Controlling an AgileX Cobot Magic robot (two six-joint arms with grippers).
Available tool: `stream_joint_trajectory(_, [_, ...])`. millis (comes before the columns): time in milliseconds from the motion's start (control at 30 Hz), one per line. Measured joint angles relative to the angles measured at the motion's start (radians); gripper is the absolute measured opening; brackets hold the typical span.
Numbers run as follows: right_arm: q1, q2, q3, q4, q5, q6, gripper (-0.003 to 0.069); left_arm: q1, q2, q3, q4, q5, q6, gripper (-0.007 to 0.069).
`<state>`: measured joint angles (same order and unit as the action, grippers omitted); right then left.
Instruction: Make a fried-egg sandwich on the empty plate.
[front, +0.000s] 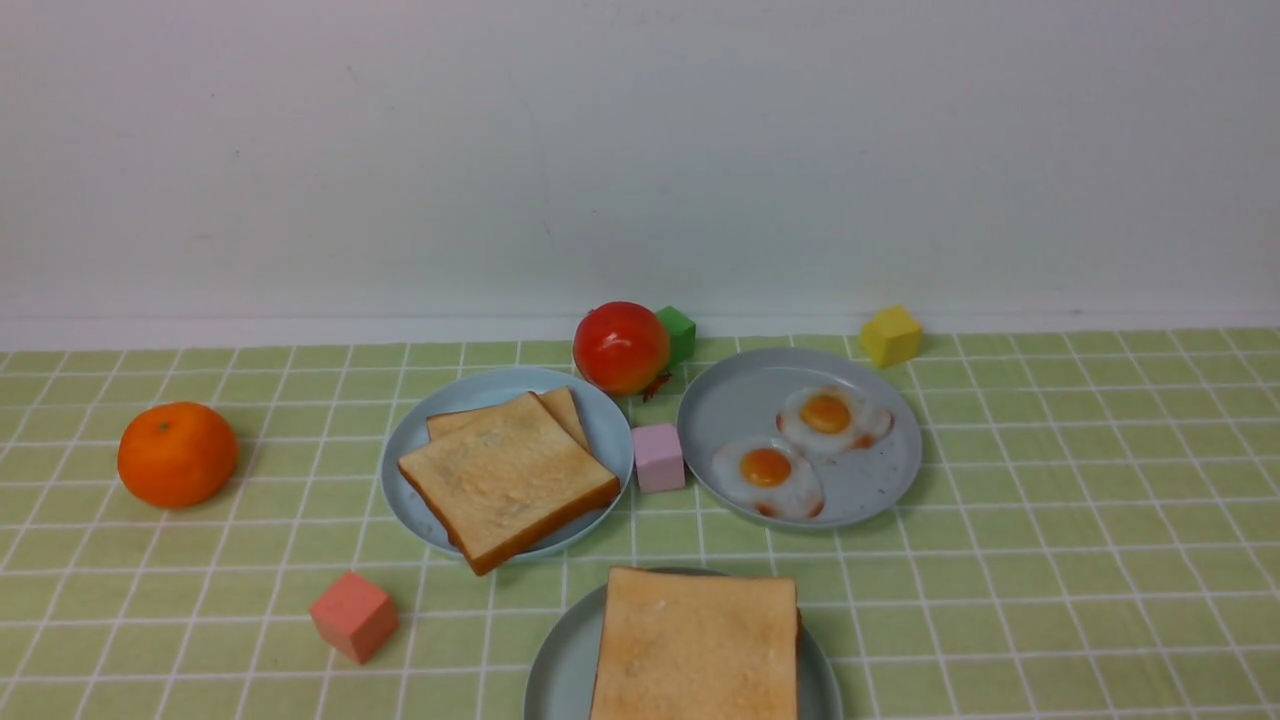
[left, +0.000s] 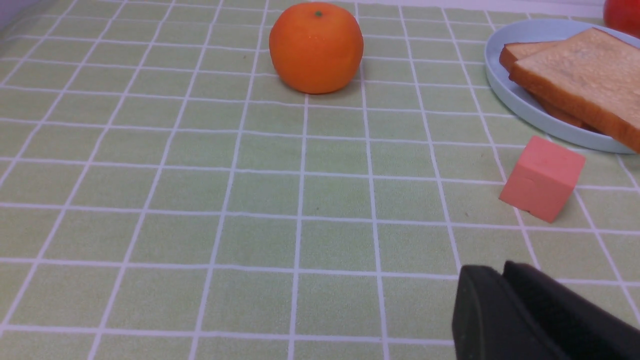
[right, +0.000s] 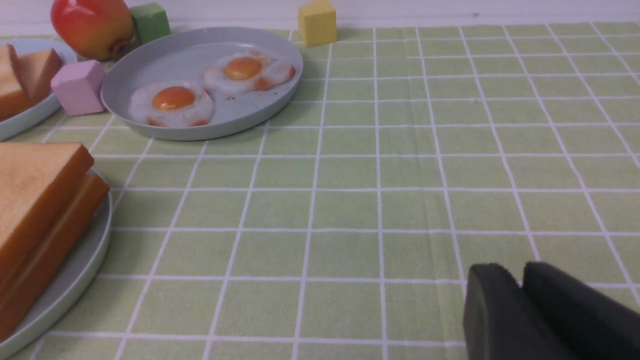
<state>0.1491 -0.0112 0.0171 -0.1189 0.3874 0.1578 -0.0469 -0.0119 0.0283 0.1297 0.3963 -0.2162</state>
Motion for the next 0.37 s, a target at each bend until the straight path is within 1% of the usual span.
stream_joint_trajectory(367, [0.000,0.000,0.000,0.000,0.000,0.000,0.0123,0.000,0.000,0.000,0.000,0.000,0.000,0.0059])
